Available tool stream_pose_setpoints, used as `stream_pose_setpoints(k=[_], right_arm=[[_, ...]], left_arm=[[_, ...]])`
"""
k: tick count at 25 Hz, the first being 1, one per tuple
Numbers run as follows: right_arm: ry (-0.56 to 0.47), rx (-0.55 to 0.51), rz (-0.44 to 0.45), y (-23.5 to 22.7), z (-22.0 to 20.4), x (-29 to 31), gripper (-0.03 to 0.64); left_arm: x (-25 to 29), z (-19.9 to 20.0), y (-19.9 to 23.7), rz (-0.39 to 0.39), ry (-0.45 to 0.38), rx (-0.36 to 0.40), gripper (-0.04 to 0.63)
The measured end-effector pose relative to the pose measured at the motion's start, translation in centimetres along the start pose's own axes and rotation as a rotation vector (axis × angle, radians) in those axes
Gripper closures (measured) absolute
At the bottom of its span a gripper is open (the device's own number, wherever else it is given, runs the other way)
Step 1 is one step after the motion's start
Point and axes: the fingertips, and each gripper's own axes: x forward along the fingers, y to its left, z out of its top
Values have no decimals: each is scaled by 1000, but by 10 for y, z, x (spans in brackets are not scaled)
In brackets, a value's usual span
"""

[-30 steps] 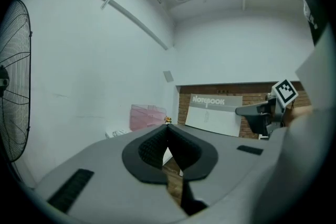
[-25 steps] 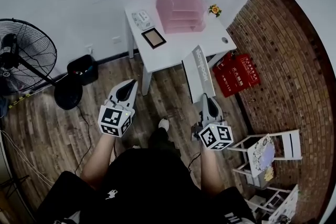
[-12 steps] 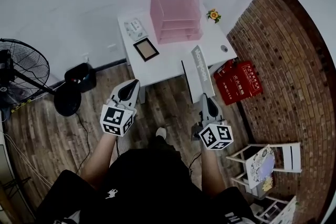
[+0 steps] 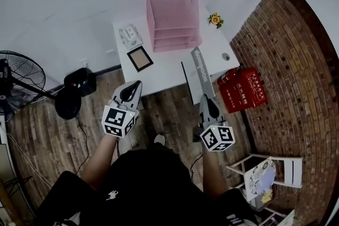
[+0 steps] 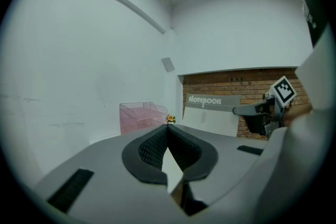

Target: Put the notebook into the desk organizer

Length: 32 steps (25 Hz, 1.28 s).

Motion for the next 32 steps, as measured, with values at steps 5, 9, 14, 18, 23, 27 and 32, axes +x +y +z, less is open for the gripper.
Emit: stream_pose_setpoints(k=[5,9,14,18,23,27,32], right_arm=[[11,14,19,-34,7,22,607],[17,35,41,-53,9,37,607],[19,56,62,-66,9,50,607],[16,70,69,-72,11,55,607],[8,83,74,-69,12,59,607],[9,74,68,-65,10,59,607],[17,49,58,-57,10,66,607]], left_arm=[[36,2,-9,16,19,11,594],[56,2,-11,36,31,8,593],[71,5,-10,57,42,13,594],[82,8,-11,60,48,20,594],[90,5,-13,48,67,33,594],[98,6,-11,32,64,34,594],[113,5,2,15,51,13,593]])
